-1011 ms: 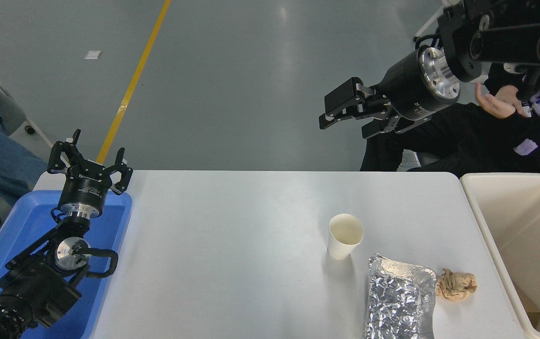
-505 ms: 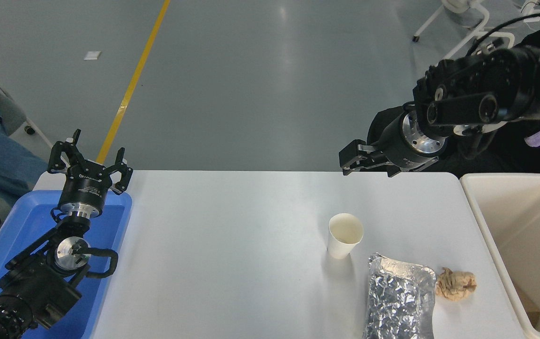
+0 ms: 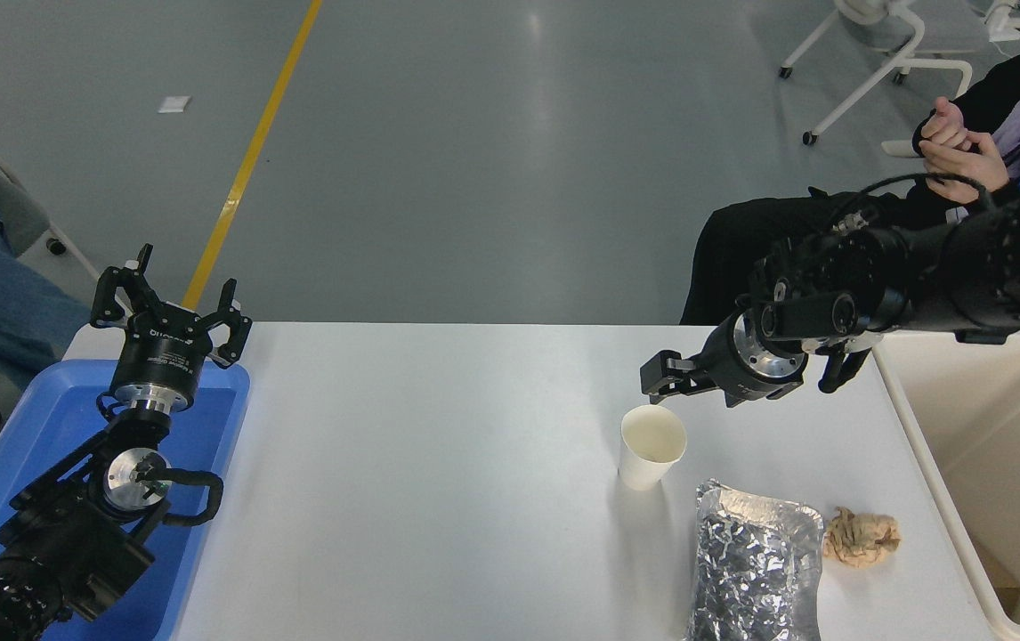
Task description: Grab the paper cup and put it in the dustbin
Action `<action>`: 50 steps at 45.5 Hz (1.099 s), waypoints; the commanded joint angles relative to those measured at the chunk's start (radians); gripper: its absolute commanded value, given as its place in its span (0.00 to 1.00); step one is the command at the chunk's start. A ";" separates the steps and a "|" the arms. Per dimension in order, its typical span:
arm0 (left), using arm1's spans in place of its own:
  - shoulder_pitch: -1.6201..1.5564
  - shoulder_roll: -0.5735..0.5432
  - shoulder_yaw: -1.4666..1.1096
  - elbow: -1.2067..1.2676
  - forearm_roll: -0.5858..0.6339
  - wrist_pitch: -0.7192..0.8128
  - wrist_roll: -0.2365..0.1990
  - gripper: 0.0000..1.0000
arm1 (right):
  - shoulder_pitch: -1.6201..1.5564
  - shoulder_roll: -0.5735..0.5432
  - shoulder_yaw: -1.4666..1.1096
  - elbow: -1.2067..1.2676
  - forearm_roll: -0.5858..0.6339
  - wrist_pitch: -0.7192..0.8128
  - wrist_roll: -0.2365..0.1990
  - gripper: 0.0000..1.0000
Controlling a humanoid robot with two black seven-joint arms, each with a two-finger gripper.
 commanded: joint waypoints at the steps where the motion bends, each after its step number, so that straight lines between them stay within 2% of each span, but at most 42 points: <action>1: 0.000 0.000 0.000 0.000 0.000 0.000 0.000 0.99 | -0.087 0.015 0.009 -0.052 0.013 -0.040 -0.012 0.93; 9: 0.000 0.000 -0.001 0.000 0.000 0.000 0.002 0.99 | -0.116 0.024 0.013 -0.052 0.017 -0.043 -0.012 0.94; 14: 0.000 0.000 -0.001 0.000 0.000 0.000 0.000 0.99 | -0.132 0.036 0.024 -0.058 0.016 -0.069 -0.015 0.88; 22: 0.000 0.000 -0.001 0.000 0.000 0.001 0.000 0.99 | -0.149 0.039 0.026 -0.059 0.017 -0.136 -0.015 0.85; 26: 0.000 0.000 -0.001 0.000 0.000 0.001 0.000 0.99 | -0.152 0.038 0.026 -0.059 0.017 -0.150 -0.020 0.58; 30: 0.000 0.000 -0.001 0.000 0.000 0.001 0.002 0.99 | -0.155 0.036 0.024 -0.056 0.020 -0.149 -0.023 0.37; 34: 0.000 0.000 -0.001 0.000 0.000 0.000 0.000 0.99 | -0.153 0.036 0.024 -0.056 0.066 -0.149 -0.023 0.28; 36: 0.000 0.000 -0.001 0.000 0.000 0.001 0.002 0.99 | -0.152 0.035 0.024 -0.056 0.091 -0.146 -0.023 0.17; 40: 0.000 0.000 -0.001 0.000 0.000 0.001 0.000 0.99 | -0.147 0.033 0.024 -0.056 0.122 -0.146 -0.023 0.04; 42: 0.000 0.000 -0.001 0.000 0.000 0.001 0.002 0.99 | -0.146 0.033 0.024 -0.056 0.128 -0.146 -0.023 0.00; 50: 0.000 0.000 0.000 -0.001 0.000 0.000 0.000 0.99 | -0.143 0.025 0.019 -0.052 0.157 -0.141 -0.029 0.00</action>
